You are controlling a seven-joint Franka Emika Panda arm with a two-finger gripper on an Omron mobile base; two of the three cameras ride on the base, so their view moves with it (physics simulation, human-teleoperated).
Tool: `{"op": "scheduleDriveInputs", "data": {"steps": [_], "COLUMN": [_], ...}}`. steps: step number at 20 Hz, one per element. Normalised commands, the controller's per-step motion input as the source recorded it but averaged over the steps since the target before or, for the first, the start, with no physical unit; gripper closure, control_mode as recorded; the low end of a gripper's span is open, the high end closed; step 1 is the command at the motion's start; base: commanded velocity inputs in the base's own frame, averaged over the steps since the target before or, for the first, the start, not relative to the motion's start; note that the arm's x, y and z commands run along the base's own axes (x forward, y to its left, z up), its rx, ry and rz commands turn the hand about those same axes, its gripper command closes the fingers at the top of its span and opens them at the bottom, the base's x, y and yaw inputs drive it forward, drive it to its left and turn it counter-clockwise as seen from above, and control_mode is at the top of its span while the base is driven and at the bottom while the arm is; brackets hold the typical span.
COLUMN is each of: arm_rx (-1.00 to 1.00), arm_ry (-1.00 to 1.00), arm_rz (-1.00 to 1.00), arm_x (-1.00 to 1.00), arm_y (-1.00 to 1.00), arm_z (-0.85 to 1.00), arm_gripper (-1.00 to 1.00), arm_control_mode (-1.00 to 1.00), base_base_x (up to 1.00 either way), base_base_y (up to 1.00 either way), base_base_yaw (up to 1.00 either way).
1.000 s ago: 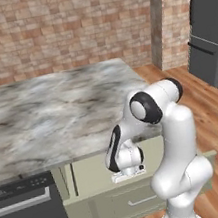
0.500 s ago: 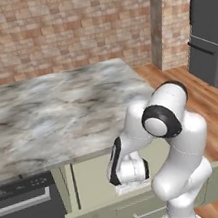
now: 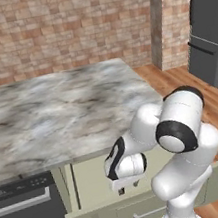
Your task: Pick up the knife from the drawer and place it on the cutting board. Then place the meat from the plate to the cutting board.
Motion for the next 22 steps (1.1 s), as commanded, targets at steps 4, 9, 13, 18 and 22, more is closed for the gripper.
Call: {"op": "scheduleDriveInputs", "data": {"steps": [4, 9, 13, 18, 22], "arm_rx": [0.00, 0.00, 0.00, 0.00, 0.00], "arm_ry": [-0.08, -0.02, -0.01, 0.00, 0.00], "arm_rz": [0.00, -0.04, -0.11, -0.19, -0.23], "arm_x": [0.32, 0.44, 0.29, 0.04, 0.05], "arm_y": [-0.07, 0.00, 0.00, 0.00, 0.00], "arm_z": [0.00, -0.05, -0.07, -0.16, -0.22], "arm_gripper": [-1.00, -1.00, -1.00, -1.00, -1.00], "arm_control_mode": [-1.00, -1.00, -1.00, -1.00, -1.00], "base_base_x": [0.00, 0.00, 0.00, 0.00, 0.00], "base_base_y": [0.00, 0.00, 0.00, 0.00, 0.00], "base_base_yaw": [0.00, 0.00, 0.00, 0.00, 0.00]}}
